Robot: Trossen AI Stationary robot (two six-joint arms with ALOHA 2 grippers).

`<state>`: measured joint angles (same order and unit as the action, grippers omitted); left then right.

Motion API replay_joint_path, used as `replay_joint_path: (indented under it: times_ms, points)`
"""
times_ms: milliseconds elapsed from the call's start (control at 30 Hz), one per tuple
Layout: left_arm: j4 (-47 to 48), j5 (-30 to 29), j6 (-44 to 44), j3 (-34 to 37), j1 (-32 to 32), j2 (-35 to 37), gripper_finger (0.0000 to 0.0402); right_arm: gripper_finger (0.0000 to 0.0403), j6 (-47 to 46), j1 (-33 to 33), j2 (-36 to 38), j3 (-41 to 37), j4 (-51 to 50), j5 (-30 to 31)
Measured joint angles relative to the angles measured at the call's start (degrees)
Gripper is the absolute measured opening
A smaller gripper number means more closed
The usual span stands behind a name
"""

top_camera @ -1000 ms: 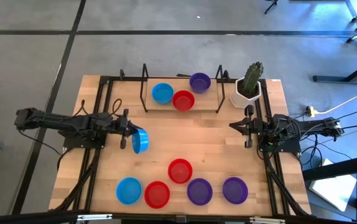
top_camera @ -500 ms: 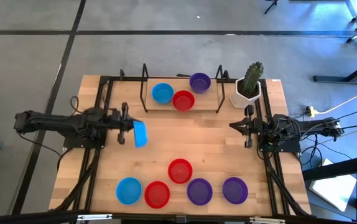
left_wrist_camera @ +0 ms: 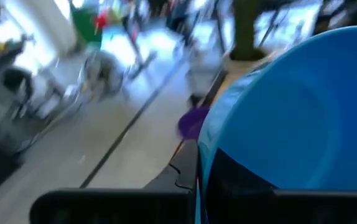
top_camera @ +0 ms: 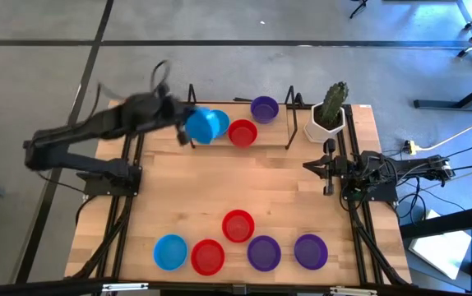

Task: Pick & Place Mini bowls
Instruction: Stack the blue bowl on the blue bowl on the shelf

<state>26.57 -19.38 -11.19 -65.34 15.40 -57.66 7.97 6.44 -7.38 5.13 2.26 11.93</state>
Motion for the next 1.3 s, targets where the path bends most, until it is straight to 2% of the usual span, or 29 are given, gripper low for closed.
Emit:
replay_joint_path:
  times_ms: [167, 367, 667, 900, 1300]
  points:
    - [15.5, 3.6, -0.8, -17.3, 8.7, -14.6, 0.0003, 0.0023, 0.0, 0.0, 0.0, 0.0, 0.0, 0.0]
    - [23.7, 12.2, -5.5, -26.8, 16.7, -28.8, 0.0003, 0.0023, 0.0, 0.0, 0.0, 0.0, 0.0, 0.0]
    - [30.9, 24.6, -12.9, -28.9, 23.8, -42.6, 0.0003, 0.0023, 0.8, 0.0, 0.0, 0.0, 0.0, 0.0]
    - [30.4, 24.0, -13.5, -28.9, 25.4, -49.0, 0.0003, 0.0023, 1.3, 0.0, 0.0, 0.0, 0.0, 0.0]
    - [27.3, 24.0, -13.6, -28.9, 25.8, -54.0, 0.0003, 0.0023, 1.1, 0.0, 0.0, 0.0, 0.0, 0.0]
